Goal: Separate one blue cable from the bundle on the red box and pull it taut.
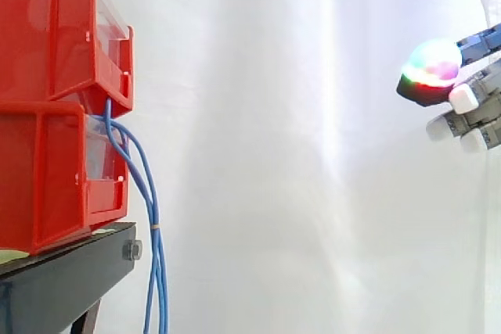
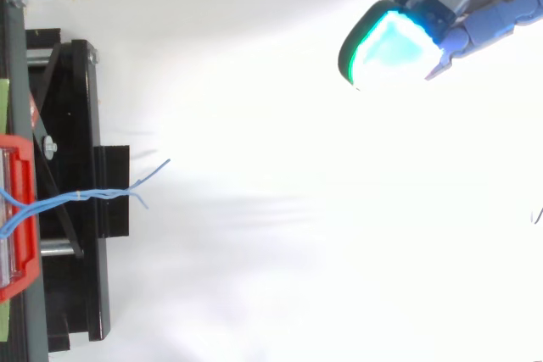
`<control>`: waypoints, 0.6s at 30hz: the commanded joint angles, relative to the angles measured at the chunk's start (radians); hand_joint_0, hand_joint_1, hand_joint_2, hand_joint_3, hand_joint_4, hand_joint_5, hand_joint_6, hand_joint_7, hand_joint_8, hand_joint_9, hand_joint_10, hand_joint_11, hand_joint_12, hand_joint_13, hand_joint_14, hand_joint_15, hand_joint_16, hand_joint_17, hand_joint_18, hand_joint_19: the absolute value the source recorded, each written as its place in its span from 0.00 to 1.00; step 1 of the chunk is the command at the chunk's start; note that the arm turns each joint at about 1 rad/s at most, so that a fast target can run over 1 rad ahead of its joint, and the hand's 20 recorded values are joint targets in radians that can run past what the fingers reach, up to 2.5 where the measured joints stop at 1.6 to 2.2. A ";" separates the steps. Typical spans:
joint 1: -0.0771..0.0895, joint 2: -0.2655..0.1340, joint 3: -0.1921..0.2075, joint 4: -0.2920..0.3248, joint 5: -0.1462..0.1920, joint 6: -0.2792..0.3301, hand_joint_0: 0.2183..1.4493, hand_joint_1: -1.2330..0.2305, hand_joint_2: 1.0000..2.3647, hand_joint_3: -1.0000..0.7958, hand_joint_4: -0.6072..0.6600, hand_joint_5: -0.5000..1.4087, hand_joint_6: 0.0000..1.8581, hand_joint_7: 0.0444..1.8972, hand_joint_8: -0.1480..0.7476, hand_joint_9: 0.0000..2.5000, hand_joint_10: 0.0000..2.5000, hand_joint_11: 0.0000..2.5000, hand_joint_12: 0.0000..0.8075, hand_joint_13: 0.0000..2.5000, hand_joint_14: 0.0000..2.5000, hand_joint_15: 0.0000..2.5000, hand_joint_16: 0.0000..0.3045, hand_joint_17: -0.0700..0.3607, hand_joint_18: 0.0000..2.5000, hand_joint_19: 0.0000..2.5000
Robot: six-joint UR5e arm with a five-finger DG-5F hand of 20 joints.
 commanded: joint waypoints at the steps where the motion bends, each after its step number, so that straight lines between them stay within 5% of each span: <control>1: 0.001 -0.011 0.000 0.012 0.006 0.003 0.24 0.46 0.00 0.29 0.70 0.16 0.27 0.34 0.52 0.25 0.00 0.08 0.45 0.11 0.00 0.01 0.18 0.44 0.11 0.06; 10: 0.006 -0.035 0.000 0.099 0.018 0.003 0.24 0.46 0.00 0.29 0.70 0.16 0.27 0.34 0.52 0.25 0.00 0.08 0.45 0.12 0.00 0.01 0.18 0.44 0.11 0.05; 18: 0.009 -0.069 0.000 0.101 0.078 -0.003 0.24 0.46 0.00 0.29 0.70 0.16 0.27 0.34 0.52 0.25 0.00 0.08 0.45 0.12 0.00 0.02 0.18 0.44 0.11 0.06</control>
